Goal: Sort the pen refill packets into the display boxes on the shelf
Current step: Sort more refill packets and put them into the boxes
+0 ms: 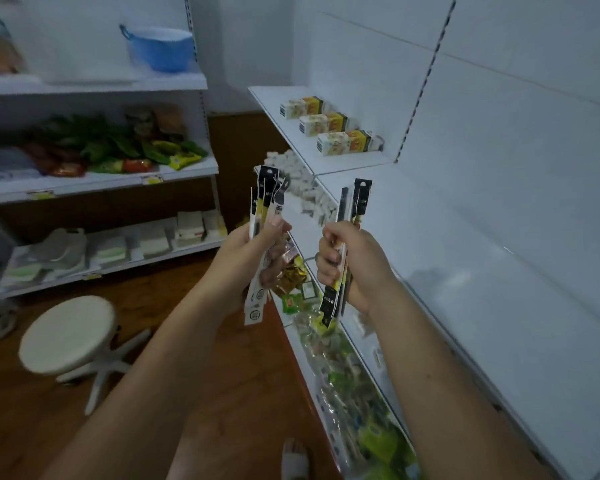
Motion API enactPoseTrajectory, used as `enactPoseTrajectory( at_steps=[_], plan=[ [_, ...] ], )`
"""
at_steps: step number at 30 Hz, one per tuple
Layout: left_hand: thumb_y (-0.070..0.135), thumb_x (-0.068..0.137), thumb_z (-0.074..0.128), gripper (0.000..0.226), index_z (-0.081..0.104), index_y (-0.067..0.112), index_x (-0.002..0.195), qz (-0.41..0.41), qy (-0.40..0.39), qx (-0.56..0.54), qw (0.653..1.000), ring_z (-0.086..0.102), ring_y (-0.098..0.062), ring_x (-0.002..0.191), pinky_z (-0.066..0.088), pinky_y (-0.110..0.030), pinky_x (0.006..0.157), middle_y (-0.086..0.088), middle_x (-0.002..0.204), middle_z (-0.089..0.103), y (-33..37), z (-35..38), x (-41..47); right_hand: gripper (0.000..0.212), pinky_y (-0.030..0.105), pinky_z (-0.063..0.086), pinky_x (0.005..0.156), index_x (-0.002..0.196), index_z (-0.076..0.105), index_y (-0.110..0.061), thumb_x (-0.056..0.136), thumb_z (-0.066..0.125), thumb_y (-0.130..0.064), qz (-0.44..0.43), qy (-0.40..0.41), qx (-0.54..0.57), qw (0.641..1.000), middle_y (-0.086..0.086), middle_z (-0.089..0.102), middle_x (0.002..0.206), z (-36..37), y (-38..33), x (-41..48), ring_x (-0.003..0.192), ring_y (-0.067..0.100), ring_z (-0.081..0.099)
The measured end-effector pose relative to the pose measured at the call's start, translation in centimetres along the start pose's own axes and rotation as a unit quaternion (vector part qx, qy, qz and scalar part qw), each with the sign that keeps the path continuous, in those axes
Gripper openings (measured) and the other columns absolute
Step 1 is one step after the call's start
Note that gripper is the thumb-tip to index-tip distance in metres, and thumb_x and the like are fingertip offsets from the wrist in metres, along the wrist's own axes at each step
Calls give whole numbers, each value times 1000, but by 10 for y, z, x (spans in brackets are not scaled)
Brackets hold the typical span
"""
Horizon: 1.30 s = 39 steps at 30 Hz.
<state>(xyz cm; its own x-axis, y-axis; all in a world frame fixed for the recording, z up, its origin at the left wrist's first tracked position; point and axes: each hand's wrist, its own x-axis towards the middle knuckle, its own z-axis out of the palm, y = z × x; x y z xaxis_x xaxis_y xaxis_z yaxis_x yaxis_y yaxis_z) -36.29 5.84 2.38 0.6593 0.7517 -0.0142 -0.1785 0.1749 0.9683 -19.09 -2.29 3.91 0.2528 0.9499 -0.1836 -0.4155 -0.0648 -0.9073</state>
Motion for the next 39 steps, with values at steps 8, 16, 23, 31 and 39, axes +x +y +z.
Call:
enactPoseTrajectory(
  at_steps=[8,16,23,31,39],
  plan=[
    [40,106,55,28,63,13,106,11,69,26,997,37,-19,51,31,-30,52,0,71,47,20,-44,125,34,30,24,48,67,45,-16,100,52,-17,21,-31,4,999,5,32,58,1,-22,144,45,19,29],
    [41,105,54,32,62,10,109,27,81,47,995,38,-20,51,32,-33,53,-2,73,49,39,-98,220,33,27,28,46,69,48,-17,101,53,-19,49,-49,-4,998,2,34,57,24,-38,266,44,18,30],
    [38,108,51,29,63,12,109,33,67,45,996,40,-19,52,33,-32,53,-1,72,49,51,-179,308,33,27,28,45,70,48,-16,102,52,-19,39,-36,-9,999,3,33,58,62,-37,373,45,18,29],
    [39,107,53,28,64,13,110,15,23,31,999,42,-17,52,35,-30,51,0,72,52,85,-277,408,33,31,26,48,69,45,-15,101,51,-18,5,9,-21,1000,4,33,58,116,-46,486,46,20,29],
    [36,109,51,28,61,11,110,7,-26,35,999,42,-17,52,36,-30,50,2,71,52,102,-317,498,29,31,22,51,71,46,-16,100,51,-16,-8,51,13,999,4,32,59,124,-63,574,45,19,29]
  ],
)
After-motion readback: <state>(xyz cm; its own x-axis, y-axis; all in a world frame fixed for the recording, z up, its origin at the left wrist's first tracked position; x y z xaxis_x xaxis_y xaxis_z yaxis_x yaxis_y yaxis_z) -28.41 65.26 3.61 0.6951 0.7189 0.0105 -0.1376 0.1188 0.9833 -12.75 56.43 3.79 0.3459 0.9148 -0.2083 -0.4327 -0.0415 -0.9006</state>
